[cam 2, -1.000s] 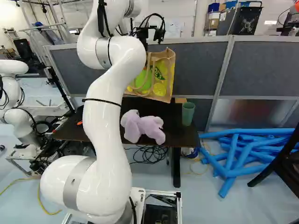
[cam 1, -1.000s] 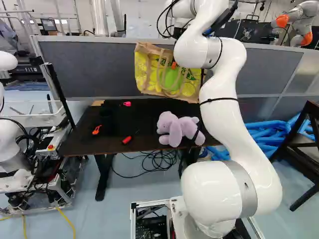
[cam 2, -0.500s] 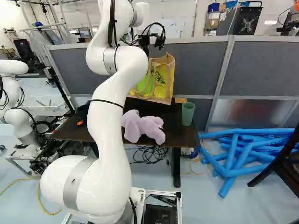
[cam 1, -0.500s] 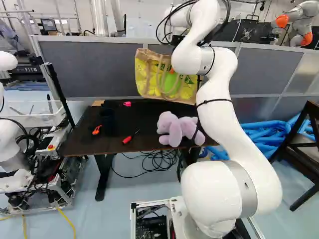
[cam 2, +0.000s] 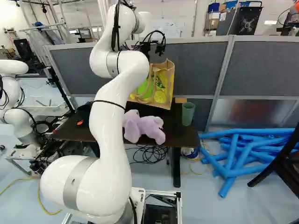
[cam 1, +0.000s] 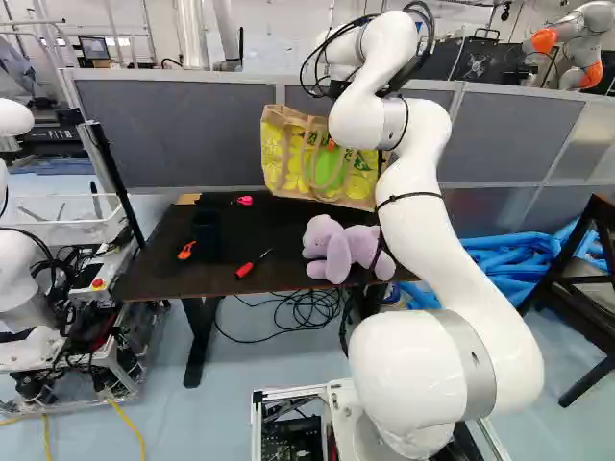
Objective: Pick up the bag on the ground and place it on the table
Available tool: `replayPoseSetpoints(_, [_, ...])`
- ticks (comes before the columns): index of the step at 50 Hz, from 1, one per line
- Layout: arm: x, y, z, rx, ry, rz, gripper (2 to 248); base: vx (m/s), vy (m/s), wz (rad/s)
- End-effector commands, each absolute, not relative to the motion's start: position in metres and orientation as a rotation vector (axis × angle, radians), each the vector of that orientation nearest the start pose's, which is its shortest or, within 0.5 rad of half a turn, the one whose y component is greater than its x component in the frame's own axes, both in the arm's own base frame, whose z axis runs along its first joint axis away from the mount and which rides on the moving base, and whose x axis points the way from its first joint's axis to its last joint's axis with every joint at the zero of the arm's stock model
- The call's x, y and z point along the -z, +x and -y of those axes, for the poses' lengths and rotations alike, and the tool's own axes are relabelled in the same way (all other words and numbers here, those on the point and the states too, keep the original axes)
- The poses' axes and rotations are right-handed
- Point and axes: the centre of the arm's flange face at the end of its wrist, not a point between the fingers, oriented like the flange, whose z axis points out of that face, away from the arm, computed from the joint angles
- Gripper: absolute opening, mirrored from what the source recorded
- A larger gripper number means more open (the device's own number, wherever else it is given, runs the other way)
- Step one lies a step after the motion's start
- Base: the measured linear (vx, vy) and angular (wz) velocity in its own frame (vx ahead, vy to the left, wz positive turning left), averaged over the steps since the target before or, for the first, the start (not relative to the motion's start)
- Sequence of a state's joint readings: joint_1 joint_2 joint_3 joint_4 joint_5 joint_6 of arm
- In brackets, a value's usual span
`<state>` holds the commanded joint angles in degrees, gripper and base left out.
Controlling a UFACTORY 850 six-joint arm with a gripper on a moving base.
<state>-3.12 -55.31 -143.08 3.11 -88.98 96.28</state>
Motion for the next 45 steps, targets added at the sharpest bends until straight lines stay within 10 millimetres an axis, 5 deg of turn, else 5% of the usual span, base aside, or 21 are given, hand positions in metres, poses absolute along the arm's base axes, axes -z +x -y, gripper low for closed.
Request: replayPoseSetpoints(45, [-0.557, 0.784, 0.037, -0.056, -1.999, -2.371, 21, 0.000, 0.000, 0.000])
